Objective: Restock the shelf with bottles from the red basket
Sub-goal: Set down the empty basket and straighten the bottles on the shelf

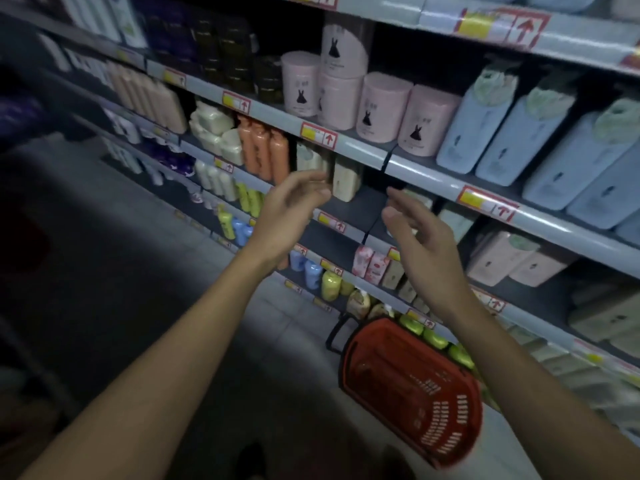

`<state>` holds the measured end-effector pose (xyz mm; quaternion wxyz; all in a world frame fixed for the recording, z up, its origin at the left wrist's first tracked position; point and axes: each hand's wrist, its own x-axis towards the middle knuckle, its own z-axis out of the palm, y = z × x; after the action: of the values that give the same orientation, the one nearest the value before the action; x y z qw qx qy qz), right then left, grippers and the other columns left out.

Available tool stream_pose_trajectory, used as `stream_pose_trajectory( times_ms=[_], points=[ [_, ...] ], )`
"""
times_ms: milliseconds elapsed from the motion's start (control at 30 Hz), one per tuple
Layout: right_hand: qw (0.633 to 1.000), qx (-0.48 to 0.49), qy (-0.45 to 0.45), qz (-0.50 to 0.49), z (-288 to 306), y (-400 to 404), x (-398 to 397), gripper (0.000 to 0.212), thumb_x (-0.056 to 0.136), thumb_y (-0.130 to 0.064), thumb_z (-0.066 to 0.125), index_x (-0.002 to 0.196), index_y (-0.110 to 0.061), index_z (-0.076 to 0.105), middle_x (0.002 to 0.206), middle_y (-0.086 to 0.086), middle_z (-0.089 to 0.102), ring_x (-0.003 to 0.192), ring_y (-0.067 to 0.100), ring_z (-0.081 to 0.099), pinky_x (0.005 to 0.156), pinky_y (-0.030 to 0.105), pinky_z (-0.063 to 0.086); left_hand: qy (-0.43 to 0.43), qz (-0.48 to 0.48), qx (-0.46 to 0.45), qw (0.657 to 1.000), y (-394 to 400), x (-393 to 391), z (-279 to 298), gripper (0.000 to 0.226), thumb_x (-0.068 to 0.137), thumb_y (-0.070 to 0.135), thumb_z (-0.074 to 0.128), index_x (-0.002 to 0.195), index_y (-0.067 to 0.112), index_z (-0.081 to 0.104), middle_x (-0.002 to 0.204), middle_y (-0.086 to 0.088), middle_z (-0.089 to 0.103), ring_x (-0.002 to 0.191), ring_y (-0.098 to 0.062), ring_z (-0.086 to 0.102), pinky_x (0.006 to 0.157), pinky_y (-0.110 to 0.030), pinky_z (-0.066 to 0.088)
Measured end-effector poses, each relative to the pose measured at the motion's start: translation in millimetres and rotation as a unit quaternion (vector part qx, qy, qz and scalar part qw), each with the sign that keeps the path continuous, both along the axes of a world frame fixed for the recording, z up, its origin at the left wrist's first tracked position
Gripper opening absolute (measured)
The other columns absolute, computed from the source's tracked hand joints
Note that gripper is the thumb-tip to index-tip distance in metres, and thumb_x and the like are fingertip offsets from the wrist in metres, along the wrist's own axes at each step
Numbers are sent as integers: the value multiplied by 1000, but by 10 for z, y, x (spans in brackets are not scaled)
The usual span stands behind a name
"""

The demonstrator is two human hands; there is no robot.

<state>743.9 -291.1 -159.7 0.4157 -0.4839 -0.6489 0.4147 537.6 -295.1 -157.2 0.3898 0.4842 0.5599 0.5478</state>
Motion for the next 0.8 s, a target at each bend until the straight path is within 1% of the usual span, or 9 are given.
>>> stream_pose_trajectory(
  times_ms=[100, 233, 300, 367, 400, 467, 600, 700, 800],
  points=[
    [999, 9, 17, -34, -100, -195, -329, 42, 103, -41, 56, 144, -32, 57, 121, -32, 60, 115, -16, 56, 96, 11, 44, 33, -45, -10, 998, -113, -275, -98, 32, 96, 13, 66, 128, 11, 64, 120, -3, 73, 108, -4, 67, 91, -16, 52],
    [991, -18, 83, -99, -241, -592, -875, 41, 103, -38, 57, 143, -29, 58, 123, -30, 61, 118, -12, 57, 105, 22, 49, 58, -91, -21, 994, -229, -695, -208, 44, 82, 33, 67, 124, 18, 66, 119, 0, 73, 111, -9, 67, 95, -24, 52],
    [989, -40, 93, -108, -290, -777, -1068, 40, 104, -33, 57, 143, -25, 59, 120, -28, 61, 113, -18, 57, 98, 13, 48, 67, -116, -40, 990, -297, -792, -215, 42, 81, 35, 66, 122, 22, 65, 118, -1, 73, 111, -11, 67, 96, -27, 52],
    [988, -22, 90, -127, -303, -875, -1170, 39, 105, -29, 57, 143, -22, 59, 118, -22, 61, 103, -24, 56, 86, 2, 44, 79, -141, -39, 986, -316, -849, -228, 42, 82, 35, 66, 123, 25, 64, 118, 0, 72, 111, -12, 67, 100, -31, 53],
    [986, -23, 90, -140, -300, -892, -1200, 39, 104, -29, 57, 142, -22, 59, 118, -21, 62, 100, -24, 56, 84, 1, 43, 81, -152, -36, 984, -306, -872, -233, 43, 82, 36, 67, 124, 25, 64, 118, 1, 72, 112, -12, 68, 102, -34, 53],
    [982, -28, 96, -160, -297, -894, -1206, 39, 104, -31, 57, 142, -23, 58, 115, -23, 61, 100, -22, 57, 85, 2, 44, 75, -153, -34, 985, -260, -903, -250, 41, 83, 35, 67, 123, 27, 64, 117, 4, 73, 112, -11, 68, 104, -38, 53],
    [977, -26, 71, -200, -292, -780, -1159, 40, 103, -35, 59, 141, -25, 60, 121, -18, 64, 109, -14, 59, 94, 9, 46, 57, -142, -32, 988, -162, -902, -331, 37, 83, 31, 66, 120, 27, 65, 116, 5, 74, 111, -10, 68, 104, -37, 53],
    [972, -28, 69, -221, -364, -637, -1071, 39, 103, -36, 59, 141, -26, 61, 126, -10, 66, 115, -6, 61, 90, 8, 47, 54, -149, -41, 987, -10, -821, -462, 41, 81, 30, 66, 121, 23, 65, 114, 4, 74, 108, -9, 68, 103, -37, 53],
    [972, -42, 58, -226, -527, -377, -998, 40, 103, -37, 59, 141, -26, 61, 125, -9, 67, 116, 1, 62, 94, 16, 51, 45, -128, -50, 989, 277, -715, -615, 41, 80, 32, 69, 121, 24, 66, 114, 4, 74, 108, -8, 68, 103, -38, 54]
  ],
)
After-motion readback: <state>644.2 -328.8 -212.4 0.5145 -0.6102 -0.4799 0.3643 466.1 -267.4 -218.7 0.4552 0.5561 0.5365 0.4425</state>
